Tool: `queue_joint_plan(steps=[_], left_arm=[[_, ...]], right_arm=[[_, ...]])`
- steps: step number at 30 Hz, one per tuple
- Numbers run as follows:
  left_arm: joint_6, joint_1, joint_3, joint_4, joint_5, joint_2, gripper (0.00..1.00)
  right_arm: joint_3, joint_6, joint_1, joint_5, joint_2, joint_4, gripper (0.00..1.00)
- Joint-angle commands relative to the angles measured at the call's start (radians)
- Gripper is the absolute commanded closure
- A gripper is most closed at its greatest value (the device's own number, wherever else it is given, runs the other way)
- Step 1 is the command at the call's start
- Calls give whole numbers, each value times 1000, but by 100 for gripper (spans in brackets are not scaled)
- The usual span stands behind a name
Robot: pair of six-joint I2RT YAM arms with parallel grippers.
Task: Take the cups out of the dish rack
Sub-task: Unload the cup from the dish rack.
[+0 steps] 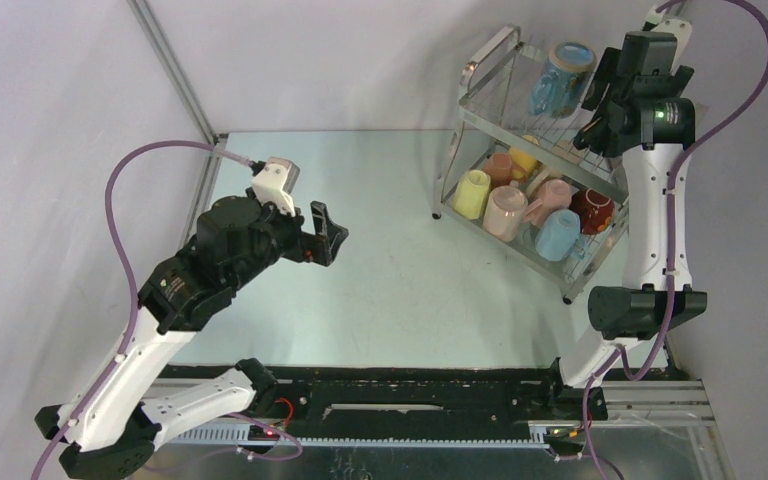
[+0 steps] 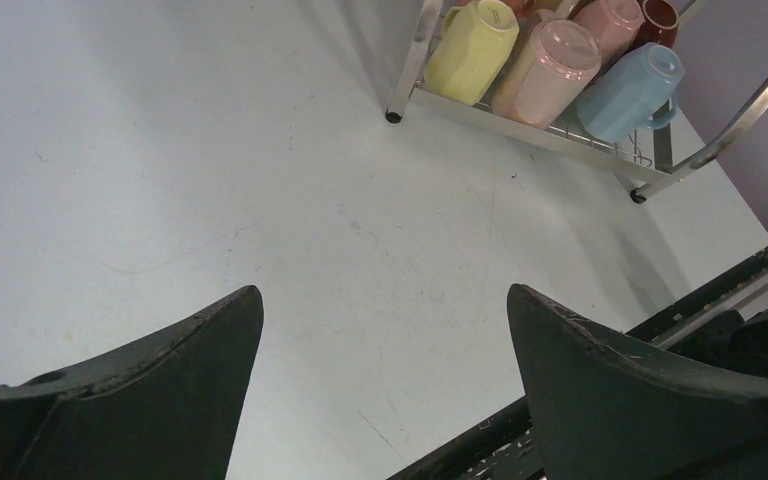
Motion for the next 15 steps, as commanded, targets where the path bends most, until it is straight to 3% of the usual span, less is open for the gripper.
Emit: queue_joint_plan(steps=[1, 11, 15], left_arm=[[23, 8, 0, 11, 22, 5, 0], [14, 8, 16, 19, 53, 25, 0], [9, 7, 22, 30, 69, 35, 0]], right_arm=[[19, -17, 4, 17, -16, 40, 15], [53, 6, 6, 28, -53, 24, 70], [109, 27, -8, 31, -54, 12, 79]])
